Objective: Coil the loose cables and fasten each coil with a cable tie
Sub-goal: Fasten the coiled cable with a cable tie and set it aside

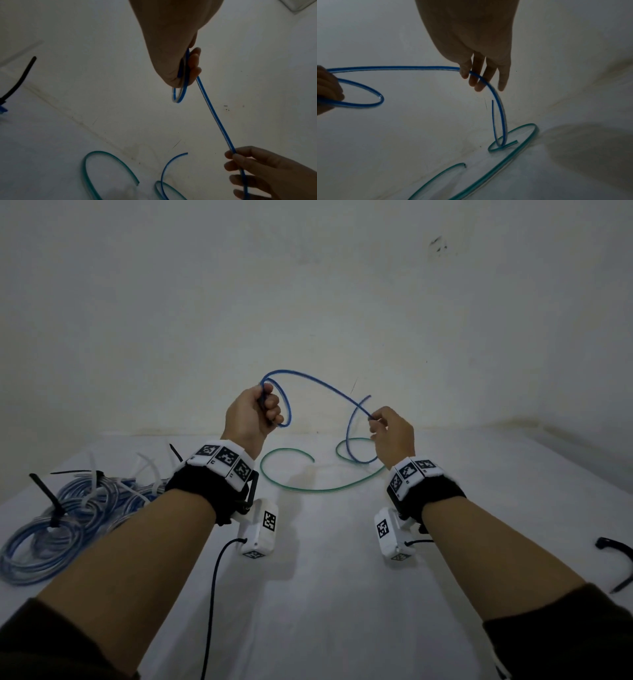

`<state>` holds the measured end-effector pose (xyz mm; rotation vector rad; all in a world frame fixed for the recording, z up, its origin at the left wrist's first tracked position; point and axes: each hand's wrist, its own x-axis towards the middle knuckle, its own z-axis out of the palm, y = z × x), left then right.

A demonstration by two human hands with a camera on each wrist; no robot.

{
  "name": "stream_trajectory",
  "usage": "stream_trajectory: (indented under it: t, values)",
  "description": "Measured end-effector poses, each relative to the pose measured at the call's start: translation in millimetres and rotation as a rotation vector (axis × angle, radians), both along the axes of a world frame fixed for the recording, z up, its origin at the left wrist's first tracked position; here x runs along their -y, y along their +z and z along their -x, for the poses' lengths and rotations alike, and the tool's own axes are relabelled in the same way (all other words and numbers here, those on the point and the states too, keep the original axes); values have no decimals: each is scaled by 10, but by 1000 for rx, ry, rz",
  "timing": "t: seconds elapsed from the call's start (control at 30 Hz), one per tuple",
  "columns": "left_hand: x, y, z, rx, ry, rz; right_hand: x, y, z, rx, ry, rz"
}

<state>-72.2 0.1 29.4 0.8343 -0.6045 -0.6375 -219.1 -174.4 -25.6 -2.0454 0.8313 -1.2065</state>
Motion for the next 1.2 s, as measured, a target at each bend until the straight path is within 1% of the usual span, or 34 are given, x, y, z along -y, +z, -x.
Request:
stream_trajectory:
  t: [0.03,0.07,0.17,0.23,0.37,0.47,0.53,0.6,0.67,0.77,0.83,0.9,0.93,1.0,1.07,1.13,1.2]
  values:
    - [18,-5,10,44,4,9,-9,8,-14,22,28,6]
    - [39,-9,22,99,15,16,-30,26,-25,3,44,33]
    - [92,-20,62,291,76,-16,-59,36,-71,-127,116,129]
    - [135,-48,93,417,132,-52,-113,52,-91,-220,199,152]
    - [226,-174,104,683,246,-101,-247,90,-147,-298,312,115]
    - [233,-260,101,962,283,-243,-318,162,-174,-303,363,100]
    - [213,-291,91,1075,311,-319,-336,218,-164,-284,399,119]
    - [197,-300,69,1126,317,-373,-353,236,-147,-276,422,163]
    - [184,-300,70,1159,286,-438,-383,233,-119,-215,473,176]
    - [156,-299,100,1134,262,-491,-387,231,-108,-155,521,223]
    - [147,-305,89,1157,263,-538,-347,220,-137,-157,507,322]
    - [143,-312,75,1180,240,-565,-305,195,-165,-147,443,411]
    - [136,-313,81,1156,205,-564,-307,194,-169,-148,400,431]
    - [114,-302,112,1115,135,-574,-312,197,-183,-150,330,448]
    - [99,-286,137,1155,120,-608,-336,205,-200,-131,315,453]
    - [98,-265,133,1196,154,-606,-343,200,-220,-138,318,449]
    - [90,-244,109,1194,205,-598,-320,184,-227,-171,302,435]
